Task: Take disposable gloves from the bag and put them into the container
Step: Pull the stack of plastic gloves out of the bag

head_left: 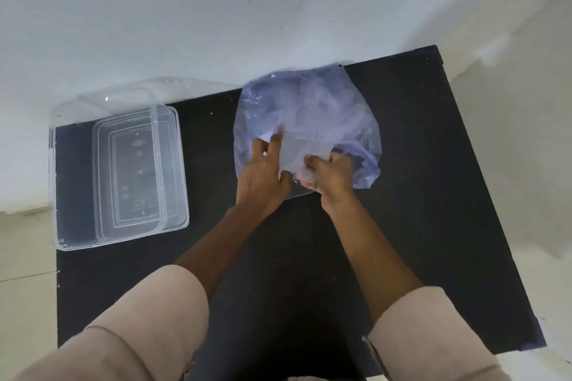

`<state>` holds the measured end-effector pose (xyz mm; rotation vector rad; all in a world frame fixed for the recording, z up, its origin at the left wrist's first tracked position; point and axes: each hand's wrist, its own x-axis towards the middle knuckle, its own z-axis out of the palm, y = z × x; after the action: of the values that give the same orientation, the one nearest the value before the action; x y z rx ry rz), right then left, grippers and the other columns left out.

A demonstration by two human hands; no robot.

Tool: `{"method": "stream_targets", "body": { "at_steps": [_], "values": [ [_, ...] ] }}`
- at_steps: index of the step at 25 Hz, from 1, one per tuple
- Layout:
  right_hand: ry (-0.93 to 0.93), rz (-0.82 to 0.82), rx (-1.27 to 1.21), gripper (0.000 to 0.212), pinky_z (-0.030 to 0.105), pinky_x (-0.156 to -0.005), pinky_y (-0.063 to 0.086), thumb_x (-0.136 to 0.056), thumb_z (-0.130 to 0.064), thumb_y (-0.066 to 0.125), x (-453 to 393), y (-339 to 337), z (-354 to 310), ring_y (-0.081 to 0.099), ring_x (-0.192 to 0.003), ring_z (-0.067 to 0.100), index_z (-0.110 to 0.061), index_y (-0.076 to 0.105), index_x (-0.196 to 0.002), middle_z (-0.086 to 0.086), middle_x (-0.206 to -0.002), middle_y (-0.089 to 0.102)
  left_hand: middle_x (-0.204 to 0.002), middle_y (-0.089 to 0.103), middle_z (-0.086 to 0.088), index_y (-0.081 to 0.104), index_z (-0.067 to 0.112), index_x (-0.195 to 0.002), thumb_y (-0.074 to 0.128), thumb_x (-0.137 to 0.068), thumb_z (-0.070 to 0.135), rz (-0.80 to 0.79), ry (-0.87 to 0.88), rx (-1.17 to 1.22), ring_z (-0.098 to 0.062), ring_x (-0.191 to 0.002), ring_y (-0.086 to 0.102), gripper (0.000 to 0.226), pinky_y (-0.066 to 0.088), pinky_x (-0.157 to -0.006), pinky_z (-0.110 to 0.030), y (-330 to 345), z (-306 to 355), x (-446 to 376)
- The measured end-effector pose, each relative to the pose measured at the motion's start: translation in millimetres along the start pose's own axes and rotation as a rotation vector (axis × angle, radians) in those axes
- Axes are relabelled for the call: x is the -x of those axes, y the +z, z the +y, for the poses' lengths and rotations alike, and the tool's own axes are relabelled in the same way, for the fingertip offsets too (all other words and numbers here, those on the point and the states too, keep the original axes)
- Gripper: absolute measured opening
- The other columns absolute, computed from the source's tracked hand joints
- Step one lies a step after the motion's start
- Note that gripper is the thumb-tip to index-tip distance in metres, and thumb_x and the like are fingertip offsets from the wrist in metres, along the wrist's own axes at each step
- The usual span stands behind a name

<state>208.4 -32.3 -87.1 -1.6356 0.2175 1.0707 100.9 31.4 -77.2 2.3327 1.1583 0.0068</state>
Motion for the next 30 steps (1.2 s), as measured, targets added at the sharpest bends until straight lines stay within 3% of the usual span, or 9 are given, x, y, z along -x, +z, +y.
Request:
{"method": "stream_targets", "body": {
  "at_steps": [5, 8, 10, 13, 16, 21, 24, 30],
  "values": [
    [0.001, -0.141, 0.149, 0.009, 0.025, -0.051, 0.049, -0.085, -0.017, 0.068, 33, -59, 24, 0.062, -0.064, 0.015, -0.01, 0.068, -0.09, 0.008, -0.081, 0.069, -0.128, 0.045, -0.016, 0.023, 0.029, -0.15, 0.059, -0.09, 0.023, 0.024, 0.033, 0.035, -0.028, -0.103, 0.057, 0.07, 0.051, -0.078, -0.035, -2, -12, 3],
    [0.048, -0.172, 0.17, 0.005, 0.021, -0.046, 0.047, -0.086, -0.015, 0.068, 79, -92, 55, 0.063, -0.06, 0.012, -0.015, 0.07, -0.081, 0.002, -0.074, 0.071, -0.131, 0.041, -0.017, 0.02, 0.031, -0.15, 0.058, -0.09, 0.025, -0.059, 0.01, 0.034, -0.029, -0.103, 0.057, 0.072, 0.051, -0.083, -0.038, 4, -22, 19],
    [0.108, -0.184, 0.168, 0.009, 0.022, -0.047, 0.047, -0.087, -0.012, 0.066, 111, -98, 82, 0.062, -0.059, 0.015, -0.013, 0.07, -0.079, 0.007, -0.074, 0.07, -0.133, 0.039, -0.018, 0.02, 0.032, -0.151, 0.059, -0.09, 0.028, -0.074, 0.031, -0.024, -0.032, -0.112, 0.053, 0.072, 0.049, -0.093, -0.045, 8, -29, 37],
    [0.198, -0.187, 0.175, 0.006, 0.028, -0.057, 0.046, -0.088, -0.008, 0.064, 153, -93, 122, 0.059, -0.063, 0.019, -0.003, 0.067, -0.086, 0.01, -0.074, 0.068, -0.139, 0.04, -0.017, 0.034, 0.031, -0.146, 0.063, -0.086, 0.03, 0.021, 0.125, -0.085, -0.035, -0.128, 0.042, 0.067, 0.037, -0.104, -0.055, 5, -41, 72],
    [0.225, -0.153, 0.194, 0.006, 0.027, -0.056, 0.048, -0.088, -0.008, 0.064, 173, -80, 159, 0.061, -0.064, 0.019, -0.002, 0.065, -0.088, 0.009, -0.075, 0.069, -0.138, 0.042, -0.016, 0.047, 0.024, -0.136, 0.066, -0.082, 0.022, 0.087, 0.133, 0.083, -0.034, -0.122, 0.047, 0.057, 0.045, -0.099, -0.052, -1, -71, 129],
    [0.203, -0.132, 0.232, 0.016, 0.024, -0.052, 0.052, -0.089, -0.011, 0.064, 196, -54, 207, 0.062, -0.061, 0.018, 0.004, 0.065, -0.093, 0.013, -0.076, 0.069, -0.124, 0.049, -0.005, 0.054, 0.024, -0.121, 0.065, -0.086, 0.022, 0.059, -0.225, 0.415, -0.02, -0.095, 0.061, 0.037, 0.054, -0.085, -0.037, 4, -140, 247],
    [0.162, -0.056, 0.292, 0.014, 0.025, -0.056, 0.054, -0.086, -0.012, 0.067, 208, -45, 221, 0.063, -0.067, 0.017, -0.001, 0.065, -0.095, 0.01, -0.082, 0.068, -0.121, 0.055, -0.005, 0.052, 0.023, -0.123, 0.065, -0.087, 0.031, -0.052, -0.296, 0.382, -0.017, -0.088, 0.062, 0.039, 0.055, -0.079, -0.034, 16, -153, 287],
    [0.072, 0.015, 0.616, 0.034, 0.026, -0.057, 0.052, -0.083, -0.03, 0.07, 219, -46, 229, 0.061, -0.083, 0.018, -0.014, 0.058, -0.111, 0.004, -0.102, 0.06, -0.122, 0.052, -0.003, 0.051, 0.027, -0.126, 0.068, -0.082, 0.038, -0.111, -0.242, 0.308, -0.02, -0.099, 0.06, 0.049, 0.055, -0.086, -0.04, 23, -150, 290]
  ]
}}
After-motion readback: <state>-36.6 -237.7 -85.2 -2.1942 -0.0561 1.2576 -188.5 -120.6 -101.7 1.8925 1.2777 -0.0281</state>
